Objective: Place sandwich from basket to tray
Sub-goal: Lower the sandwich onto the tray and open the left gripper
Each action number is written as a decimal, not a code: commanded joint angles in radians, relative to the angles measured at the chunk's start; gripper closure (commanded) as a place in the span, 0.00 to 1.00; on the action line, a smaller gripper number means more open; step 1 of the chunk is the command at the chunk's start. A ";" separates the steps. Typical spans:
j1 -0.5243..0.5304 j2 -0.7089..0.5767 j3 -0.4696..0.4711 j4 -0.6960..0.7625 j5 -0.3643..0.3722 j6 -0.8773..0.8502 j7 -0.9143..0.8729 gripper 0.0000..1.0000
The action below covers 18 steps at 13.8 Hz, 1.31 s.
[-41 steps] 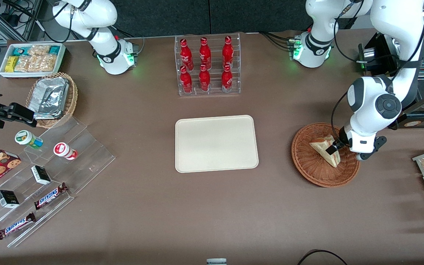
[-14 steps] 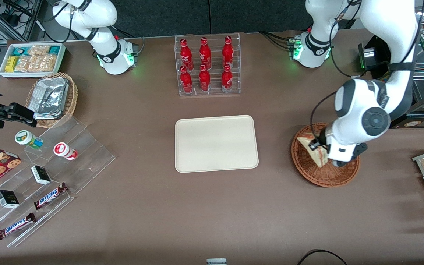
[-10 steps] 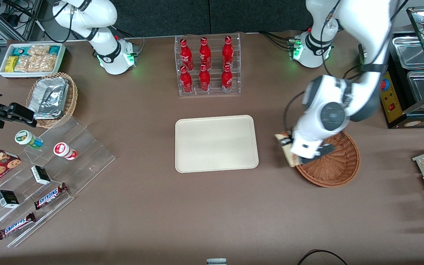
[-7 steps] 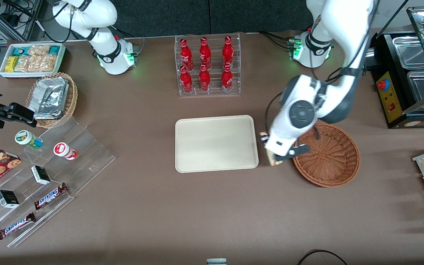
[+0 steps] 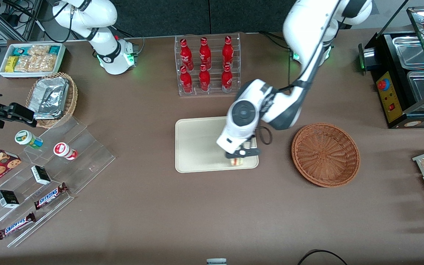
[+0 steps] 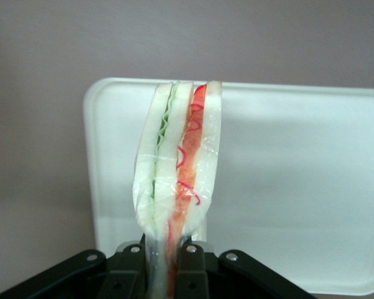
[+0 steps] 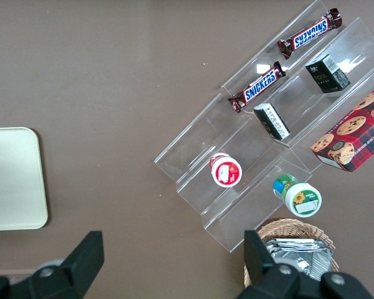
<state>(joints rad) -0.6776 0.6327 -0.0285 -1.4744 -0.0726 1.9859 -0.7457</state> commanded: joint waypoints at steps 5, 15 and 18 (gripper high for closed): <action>-0.095 0.168 0.016 0.154 0.007 -0.032 -0.061 1.00; -0.106 0.179 0.018 0.154 0.005 -0.030 -0.052 0.00; -0.100 0.170 0.021 0.155 0.008 -0.032 -0.034 0.00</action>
<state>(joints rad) -0.7723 0.8042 -0.0186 -1.3424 -0.0723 1.9834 -0.7929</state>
